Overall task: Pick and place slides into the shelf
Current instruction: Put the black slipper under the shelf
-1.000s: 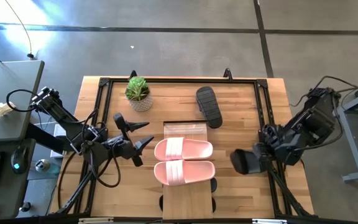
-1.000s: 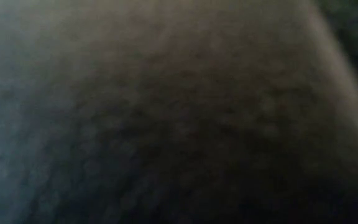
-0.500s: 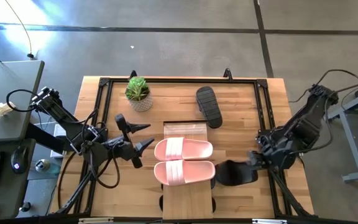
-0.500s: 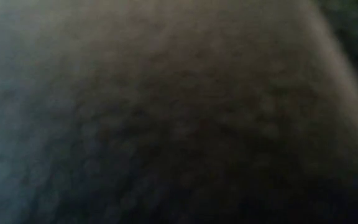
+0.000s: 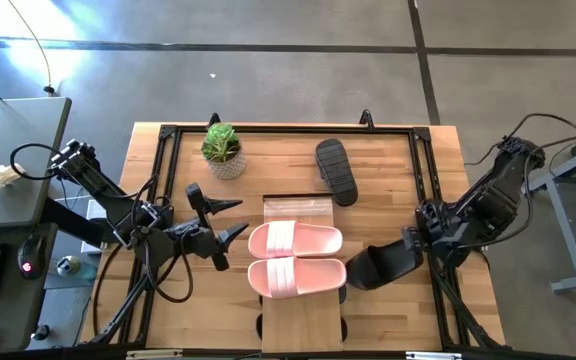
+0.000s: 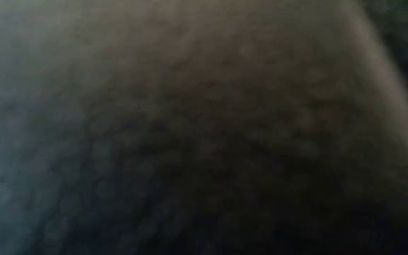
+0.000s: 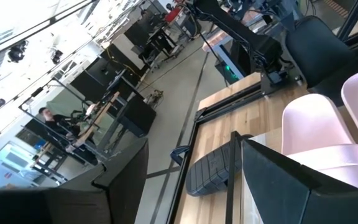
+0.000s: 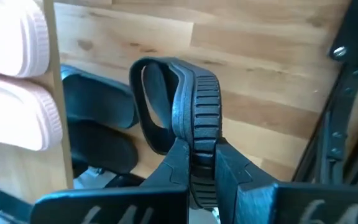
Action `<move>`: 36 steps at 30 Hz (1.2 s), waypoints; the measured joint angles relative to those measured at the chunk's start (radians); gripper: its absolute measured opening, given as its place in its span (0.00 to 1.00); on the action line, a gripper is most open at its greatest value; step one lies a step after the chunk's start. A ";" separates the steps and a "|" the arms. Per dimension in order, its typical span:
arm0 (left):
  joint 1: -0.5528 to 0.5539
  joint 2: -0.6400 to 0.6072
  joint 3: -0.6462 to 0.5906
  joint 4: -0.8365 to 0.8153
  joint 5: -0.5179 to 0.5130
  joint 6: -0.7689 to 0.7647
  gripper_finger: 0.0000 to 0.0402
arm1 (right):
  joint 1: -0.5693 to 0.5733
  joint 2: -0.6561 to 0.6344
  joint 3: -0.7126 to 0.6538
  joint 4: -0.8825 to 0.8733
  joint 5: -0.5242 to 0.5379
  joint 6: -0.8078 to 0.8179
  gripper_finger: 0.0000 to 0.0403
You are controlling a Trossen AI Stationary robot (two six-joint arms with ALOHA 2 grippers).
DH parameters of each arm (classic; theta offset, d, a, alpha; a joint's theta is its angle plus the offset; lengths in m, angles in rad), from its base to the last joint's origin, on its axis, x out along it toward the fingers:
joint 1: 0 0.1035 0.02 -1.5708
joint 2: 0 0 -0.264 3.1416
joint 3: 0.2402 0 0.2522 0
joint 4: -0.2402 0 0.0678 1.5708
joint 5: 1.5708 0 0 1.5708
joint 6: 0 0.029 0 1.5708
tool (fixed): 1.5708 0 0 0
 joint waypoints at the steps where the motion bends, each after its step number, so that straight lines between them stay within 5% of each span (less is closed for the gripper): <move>1: 0.000 0.000 0.000 0.000 -0.001 0.000 0.61 | 0.000 -0.005 0.000 -0.013 -0.001 0.000 0.02; 14: 0.027 0.000 0.000 -0.009 0.006 -0.024 0.61 | -0.070 -0.006 -0.030 -0.045 -0.042 0.000 0.02; 30: 0.074 0.000 0.000 -0.079 0.089 -0.072 0.61 | -0.115 -0.015 -0.359 0.437 0.025 0.008 0.02; 36: 0.074 0.000 0.000 -0.089 0.089 -0.073 0.61 | -0.118 -0.018 -0.381 0.368 0.015 0.002 0.02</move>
